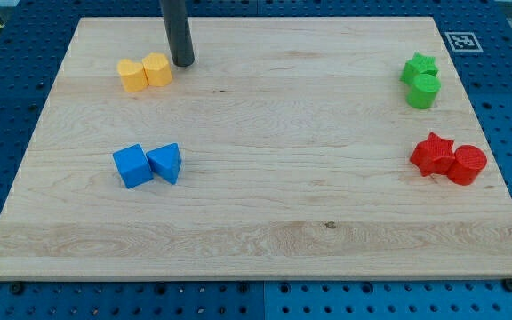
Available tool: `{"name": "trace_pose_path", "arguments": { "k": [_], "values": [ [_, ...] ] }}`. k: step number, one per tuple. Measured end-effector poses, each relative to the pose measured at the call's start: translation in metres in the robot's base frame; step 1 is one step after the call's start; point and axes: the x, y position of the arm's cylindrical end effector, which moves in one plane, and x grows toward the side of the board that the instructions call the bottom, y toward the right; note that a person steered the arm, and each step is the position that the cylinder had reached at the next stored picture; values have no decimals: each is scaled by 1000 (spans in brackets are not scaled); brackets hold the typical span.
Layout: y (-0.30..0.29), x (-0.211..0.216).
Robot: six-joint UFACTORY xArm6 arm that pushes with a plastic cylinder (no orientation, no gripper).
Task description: Separate the yellow blocks
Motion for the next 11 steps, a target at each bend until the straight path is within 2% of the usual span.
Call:
{"name": "trace_pose_path", "arguments": {
  "k": [1,2,3,5,6,7,8,9,10,11],
  "values": [
    [-3,0],
    [-40,-3],
    [-45,-3],
    [-52,-29],
    [-72,-19],
    [-66,5],
    [-11,44],
    [25,62],
    [23,26],
    [-13,-4]
  ]
}}
